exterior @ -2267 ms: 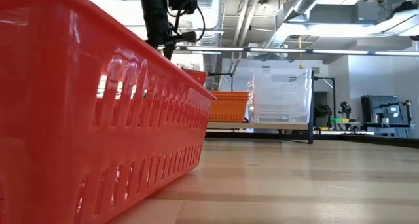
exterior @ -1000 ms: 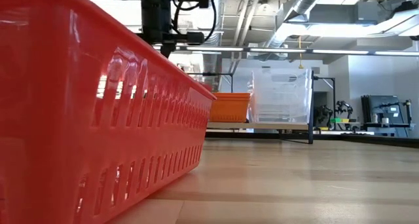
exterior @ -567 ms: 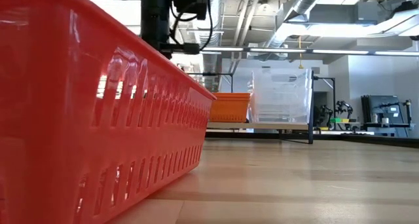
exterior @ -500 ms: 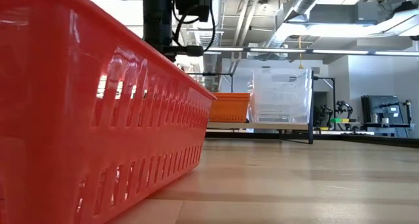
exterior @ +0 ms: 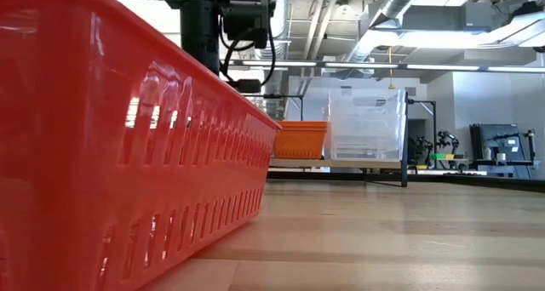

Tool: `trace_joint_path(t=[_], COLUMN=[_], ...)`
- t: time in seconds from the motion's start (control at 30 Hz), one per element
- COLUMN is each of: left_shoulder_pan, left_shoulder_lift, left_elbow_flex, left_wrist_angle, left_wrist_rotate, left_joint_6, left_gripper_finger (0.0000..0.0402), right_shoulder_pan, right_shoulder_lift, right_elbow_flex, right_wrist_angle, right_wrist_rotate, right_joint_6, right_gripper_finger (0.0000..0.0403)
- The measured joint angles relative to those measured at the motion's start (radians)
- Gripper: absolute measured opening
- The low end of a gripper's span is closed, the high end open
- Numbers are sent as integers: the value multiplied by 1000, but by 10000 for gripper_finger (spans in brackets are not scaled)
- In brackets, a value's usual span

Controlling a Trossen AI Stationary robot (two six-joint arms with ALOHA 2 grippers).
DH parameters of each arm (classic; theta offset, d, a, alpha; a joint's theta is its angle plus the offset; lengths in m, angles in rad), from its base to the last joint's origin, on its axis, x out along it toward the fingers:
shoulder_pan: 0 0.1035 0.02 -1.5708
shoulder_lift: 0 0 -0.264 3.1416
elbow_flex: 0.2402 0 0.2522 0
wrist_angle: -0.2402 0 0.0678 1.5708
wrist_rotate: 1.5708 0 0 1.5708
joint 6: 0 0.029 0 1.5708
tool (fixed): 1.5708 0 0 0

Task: Stack baskets on shelf by color
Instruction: Put the top red bin on the shelf

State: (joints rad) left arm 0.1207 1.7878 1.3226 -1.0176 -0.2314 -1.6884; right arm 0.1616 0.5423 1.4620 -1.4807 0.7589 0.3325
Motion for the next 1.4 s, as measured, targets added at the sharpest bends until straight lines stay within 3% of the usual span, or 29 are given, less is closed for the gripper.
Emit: trace_joint_path(t=[0.23, 0.77, 1.0, 1.4], left_shoulder_pan=[13, 23, 61, 124], left_shoulder_lift=[0, -4, -5, -5], left_elbow_flex=[-45, -22, 56, 69], left_wrist_angle=[85, 73, -3, -16], left_wrist_rotate=[17, -35, -98, -36], left_joint_6=[11, 38, 87, 227], left_gripper_finger=[0, 0, 0, 7], right_shoulder_pan=[0, 0, 0, 0], right_shoulder_lift=[0, 0, 0, 0], right_elbow_flex=[0, 0, 0, 0], right_wrist_angle=[0, 0, 0, -1], right_wrist_rotate=[0, -2, -103, -108], right_joint_6=[1, 2, 5, 34], right_gripper_finger=[52, 52, 52, 52])
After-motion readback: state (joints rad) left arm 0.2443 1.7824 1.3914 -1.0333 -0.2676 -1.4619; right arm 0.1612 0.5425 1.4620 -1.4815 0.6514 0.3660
